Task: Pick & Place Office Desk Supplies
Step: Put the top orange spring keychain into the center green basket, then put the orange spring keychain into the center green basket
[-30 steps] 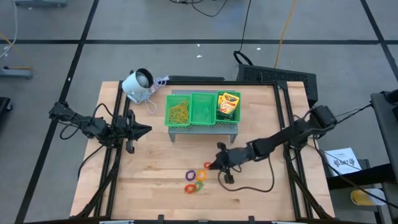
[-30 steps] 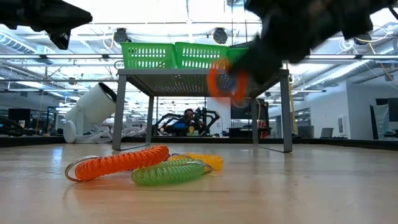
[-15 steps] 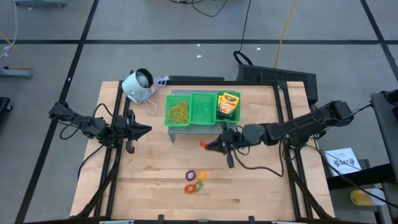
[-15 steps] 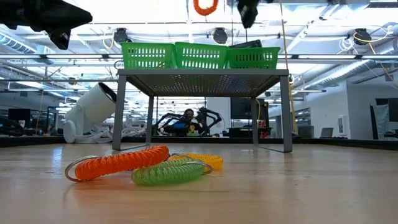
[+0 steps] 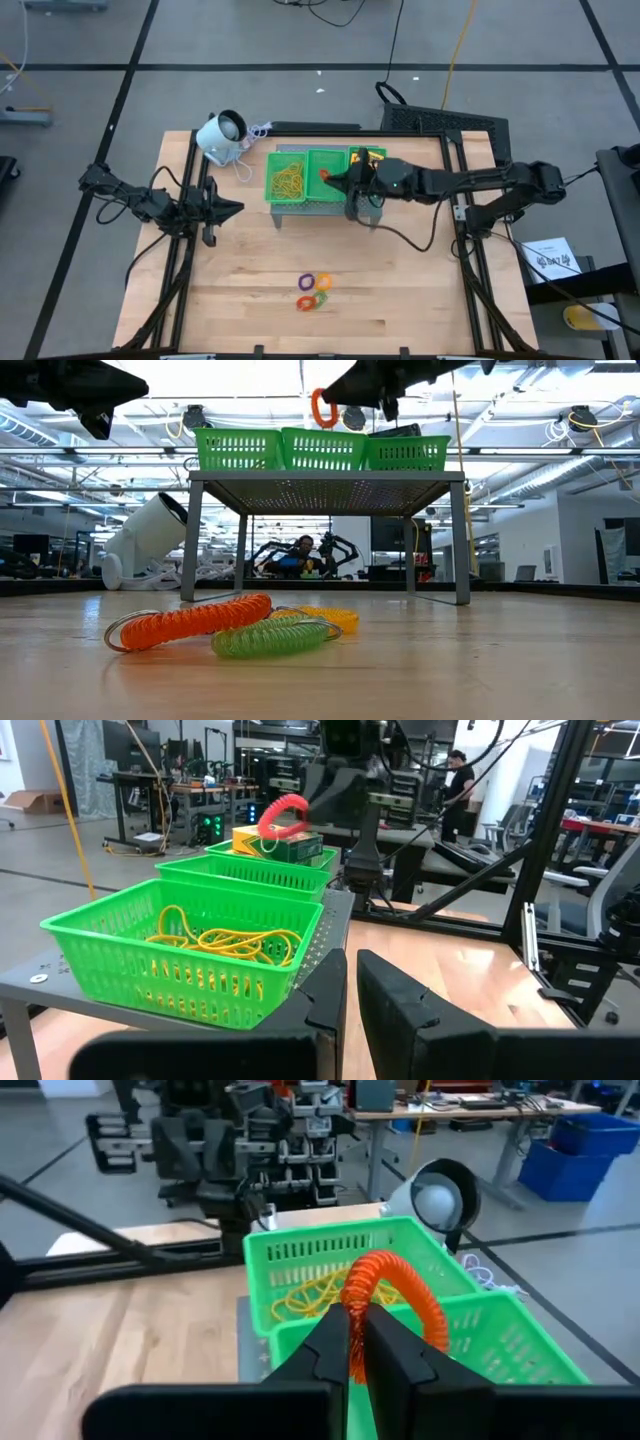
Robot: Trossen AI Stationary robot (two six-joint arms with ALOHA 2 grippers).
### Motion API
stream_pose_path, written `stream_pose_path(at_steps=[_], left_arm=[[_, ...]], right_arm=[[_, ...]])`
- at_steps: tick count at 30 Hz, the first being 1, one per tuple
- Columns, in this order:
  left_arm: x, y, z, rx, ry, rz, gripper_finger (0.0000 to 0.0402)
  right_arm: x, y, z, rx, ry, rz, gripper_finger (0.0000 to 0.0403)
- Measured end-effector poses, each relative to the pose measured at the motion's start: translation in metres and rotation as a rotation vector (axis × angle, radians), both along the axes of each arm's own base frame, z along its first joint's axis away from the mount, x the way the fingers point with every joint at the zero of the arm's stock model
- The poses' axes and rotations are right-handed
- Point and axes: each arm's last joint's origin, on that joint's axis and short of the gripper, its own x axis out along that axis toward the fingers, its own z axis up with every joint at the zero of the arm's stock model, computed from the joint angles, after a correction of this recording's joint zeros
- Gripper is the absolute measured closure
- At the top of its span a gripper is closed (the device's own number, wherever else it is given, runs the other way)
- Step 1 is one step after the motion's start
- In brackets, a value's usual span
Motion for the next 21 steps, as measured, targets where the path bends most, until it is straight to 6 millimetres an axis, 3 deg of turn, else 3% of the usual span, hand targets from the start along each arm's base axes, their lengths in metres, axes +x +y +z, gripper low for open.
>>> stream_pose_path(at_steps=[6, 21], left_arm=[[0.000, 0.000, 0.000, 0.001, 0.000, 0.000, 0.0366], [0.000, 0.000, 0.000, 0.001, 0.000, 0.000, 0.0366]], right_arm=[[-0.002, -0.008, -0.006, 0.016, 0.011, -0.028, 0.0378], [-0.003, -0.006, -0.015, 0.014, -0.052, -0.017, 0.0272]])
